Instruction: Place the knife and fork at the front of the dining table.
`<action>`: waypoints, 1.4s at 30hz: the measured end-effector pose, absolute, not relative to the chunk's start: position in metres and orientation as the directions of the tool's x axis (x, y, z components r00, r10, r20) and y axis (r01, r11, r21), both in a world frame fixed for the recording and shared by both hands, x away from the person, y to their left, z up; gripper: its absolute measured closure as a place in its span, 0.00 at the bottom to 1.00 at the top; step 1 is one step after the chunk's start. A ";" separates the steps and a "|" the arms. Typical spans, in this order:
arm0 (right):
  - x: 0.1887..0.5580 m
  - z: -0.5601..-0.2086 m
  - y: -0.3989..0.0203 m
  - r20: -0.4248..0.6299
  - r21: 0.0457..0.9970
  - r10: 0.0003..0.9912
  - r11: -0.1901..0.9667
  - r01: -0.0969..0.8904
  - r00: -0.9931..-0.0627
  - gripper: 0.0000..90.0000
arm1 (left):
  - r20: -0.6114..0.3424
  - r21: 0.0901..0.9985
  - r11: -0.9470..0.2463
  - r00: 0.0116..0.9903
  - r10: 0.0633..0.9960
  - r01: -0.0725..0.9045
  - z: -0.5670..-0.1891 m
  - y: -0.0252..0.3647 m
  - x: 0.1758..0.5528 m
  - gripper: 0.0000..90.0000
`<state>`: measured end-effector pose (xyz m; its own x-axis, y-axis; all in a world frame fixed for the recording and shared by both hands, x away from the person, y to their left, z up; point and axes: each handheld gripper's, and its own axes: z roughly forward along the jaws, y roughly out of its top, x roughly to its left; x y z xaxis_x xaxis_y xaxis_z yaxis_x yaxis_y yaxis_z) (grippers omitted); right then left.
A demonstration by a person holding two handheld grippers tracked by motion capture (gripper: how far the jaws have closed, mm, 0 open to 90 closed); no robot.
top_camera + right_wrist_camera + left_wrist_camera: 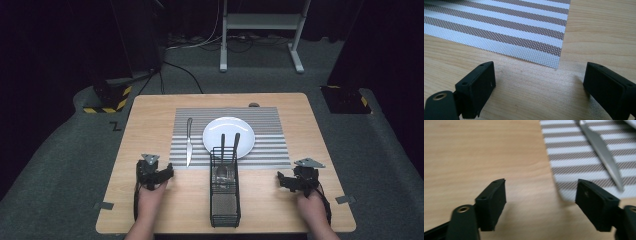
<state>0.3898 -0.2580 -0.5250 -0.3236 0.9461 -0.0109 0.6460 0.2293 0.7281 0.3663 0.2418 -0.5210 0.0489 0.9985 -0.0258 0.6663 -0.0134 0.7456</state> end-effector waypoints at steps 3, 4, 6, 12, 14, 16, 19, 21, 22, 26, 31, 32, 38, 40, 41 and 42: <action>0.390 -0.525 -0.258 -0.011 0.728 0.946 0.230 0.646 -0.324 0.11 | -0.057 0.725 0.008 0.048 0.997 0.688 -0.525 0.251 0.358 0.19; 0.390 -0.525 -0.258 -0.019 0.727 0.946 0.235 0.645 -0.323 0.12 | -0.052 0.724 -0.001 0.056 0.997 0.689 -0.525 0.252 0.356 0.19; 0.390 -0.525 -0.257 -0.019 0.727 0.947 0.234 0.646 -0.321 0.12 | -0.017 0.719 -0.039 0.074 0.997 0.694 -0.526 0.249 0.354 0.18; 0.387 -0.525 -0.258 -0.016 0.731 0.945 0.234 0.641 -0.326 0.15 | -0.005 0.732 -0.045 0.072 0.997 0.679 -0.529 0.244 0.352 0.16; 0.384 -0.524 -0.259 -0.037 0.737 0.943 0.250 0.628 -0.331 0.16 | -0.009 0.731 -0.047 0.078 0.997 0.680 -0.529 0.245 0.352 0.15; 0.381 -0.522 -0.259 -0.048 0.749 0.942 0.254 0.612 -0.332 0.16 | -0.010 0.732 -0.045 0.077 0.997 0.679 -0.529 0.245 0.353 0.15; 0.376 -0.517 -0.258 -0.071 0.773 0.937 0.269 0.575 -0.343 0.16 | -0.006 0.727 -0.056 0.088 0.996 0.684 -0.529 0.244 0.353 0.13; 0.374 -0.513 -0.257 -0.085 0.791 0.932 0.279 0.545 -0.353 0.15 | -0.006 0.727 -0.057 0.089 0.996 0.684 -0.529 0.244 0.353 0.12; 0.373 -0.511 -0.256 -0.086 0.798 0.930 0.280 0.534 -0.358 0.15 | -0.005 0.727 -0.058 0.089 0.996 0.684 -0.529 0.244 0.353 0.12; 0.370 -0.500 -0.250 -0.067 0.832 0.921 0.263 0.488 -0.383 0.15 | -0.006 0.726 -0.062 0.097 0.995 0.685 -0.529 0.245 0.353 0.12; 0.370 -0.489 -0.240 -0.067 0.864 0.910 0.258 0.433 -0.409 0.14 | -0.006 0.728 -0.064 0.100 0.995 0.682 -0.529 0.244 0.352 0.12; 0.369 -0.487 -0.238 -0.063 0.870 0.909 0.252 0.423 -0.412 0.14 | -0.007 0.728 -0.064 0.100 0.995 0.683 -0.529 0.244 0.351 0.12; 0.367 -0.478 -0.225 -0.051 0.894 0.907 0.228 0.385 -0.419 0.14 | -0.005 0.726 -0.066 0.102 0.995 0.684 -0.529 0.244 0.349 0.12; 0.365 -0.471 -0.221 -0.030 0.909 0.905 0.201 0.364 -0.424 0.14 | -0.006 0.728 -0.065 0.100 0.995 0.683 -0.529 0.243 0.349 0.12; 0.365 -0.469 -0.219 -0.028 0.915 0.904 0.195 0.352 -0.426 0.14 | -0.006 0.728 -0.064 0.101 0.995 0.683 -0.529 0.243 0.349 0.12; 0.364 -0.466 -0.217 -0.028 0.921 0.903 0.191 0.341 -0.428 0.14 | -0.006 0.728 -0.065 0.101 0.995 0.683 -0.529 0.243 0.349 0.12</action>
